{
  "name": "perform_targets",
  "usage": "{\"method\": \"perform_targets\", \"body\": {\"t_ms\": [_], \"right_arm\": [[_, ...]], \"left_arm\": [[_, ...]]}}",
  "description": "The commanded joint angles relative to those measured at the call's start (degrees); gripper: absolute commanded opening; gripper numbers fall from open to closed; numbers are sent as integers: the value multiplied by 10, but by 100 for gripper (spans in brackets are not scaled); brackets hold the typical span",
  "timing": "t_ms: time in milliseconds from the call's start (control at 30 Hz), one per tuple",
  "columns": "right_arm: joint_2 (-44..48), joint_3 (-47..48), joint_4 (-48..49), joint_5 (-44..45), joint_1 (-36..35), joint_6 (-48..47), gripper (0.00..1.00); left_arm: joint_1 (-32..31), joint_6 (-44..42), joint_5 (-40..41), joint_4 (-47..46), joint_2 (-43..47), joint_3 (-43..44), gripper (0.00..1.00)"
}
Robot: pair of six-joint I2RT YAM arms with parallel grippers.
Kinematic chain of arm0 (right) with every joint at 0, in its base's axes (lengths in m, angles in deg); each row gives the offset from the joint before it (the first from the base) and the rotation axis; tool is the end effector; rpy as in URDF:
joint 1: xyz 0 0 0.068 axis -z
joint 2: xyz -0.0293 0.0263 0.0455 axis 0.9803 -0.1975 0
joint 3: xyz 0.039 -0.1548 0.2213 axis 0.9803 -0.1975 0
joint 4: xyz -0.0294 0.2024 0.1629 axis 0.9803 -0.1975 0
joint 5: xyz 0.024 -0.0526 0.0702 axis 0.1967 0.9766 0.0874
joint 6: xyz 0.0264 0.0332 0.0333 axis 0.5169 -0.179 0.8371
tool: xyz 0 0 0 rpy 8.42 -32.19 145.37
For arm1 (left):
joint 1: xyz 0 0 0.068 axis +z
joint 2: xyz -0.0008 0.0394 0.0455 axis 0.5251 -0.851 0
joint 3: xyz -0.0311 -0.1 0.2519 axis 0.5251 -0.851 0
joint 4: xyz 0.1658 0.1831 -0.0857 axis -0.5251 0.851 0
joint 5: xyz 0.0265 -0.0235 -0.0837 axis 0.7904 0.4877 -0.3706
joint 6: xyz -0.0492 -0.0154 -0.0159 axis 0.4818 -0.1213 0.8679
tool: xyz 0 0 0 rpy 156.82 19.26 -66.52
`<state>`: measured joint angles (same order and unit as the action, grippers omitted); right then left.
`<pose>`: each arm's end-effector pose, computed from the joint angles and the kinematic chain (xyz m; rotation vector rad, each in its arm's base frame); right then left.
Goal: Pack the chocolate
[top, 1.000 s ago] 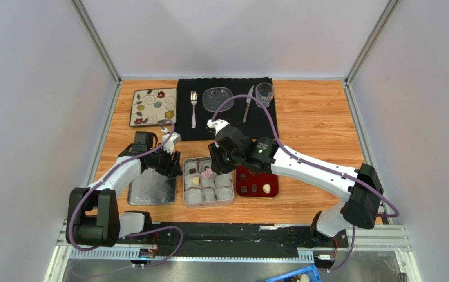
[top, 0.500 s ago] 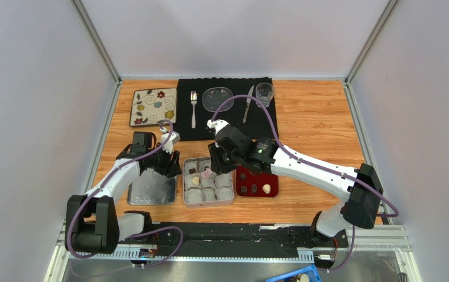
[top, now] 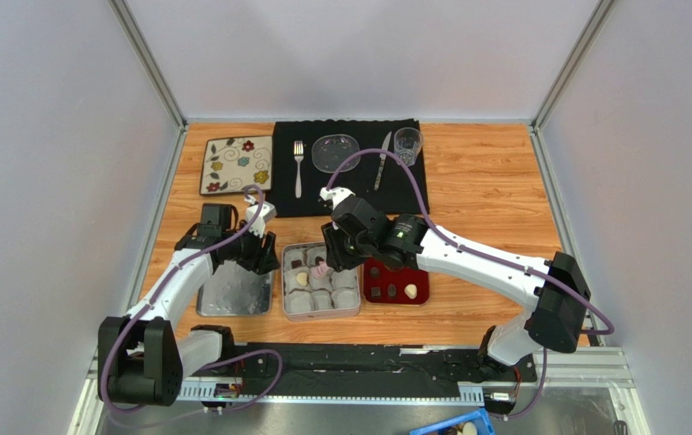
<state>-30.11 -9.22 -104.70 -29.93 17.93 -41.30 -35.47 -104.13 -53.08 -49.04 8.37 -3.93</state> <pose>0.1634 0.2872 0.2984 -0.7206 2.4188 0.6035 0.2014 -0.0323 0.1956 0.5884 2.4080 -0.6461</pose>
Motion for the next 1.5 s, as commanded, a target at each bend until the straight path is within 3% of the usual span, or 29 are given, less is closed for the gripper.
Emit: {"method": "perform_targets", "body": {"t_ms": [0, 1033, 1267, 1467], "right_arm": [[1, 6, 18, -2, -5, 6, 32], [14, -1, 13, 4, -4, 7, 35], [29, 4, -10, 24, 0, -1, 28], [111, -31, -56, 47, 23, 2, 23]], "left_arm": [[-2, -7, -8, 9, 14, 23, 59], [2, -8, -10, 13, 22, 26, 59], [4, -11, -10, 17, 26, 25, 59], [7, -14, -11, 24, 31, 27, 59]]}}
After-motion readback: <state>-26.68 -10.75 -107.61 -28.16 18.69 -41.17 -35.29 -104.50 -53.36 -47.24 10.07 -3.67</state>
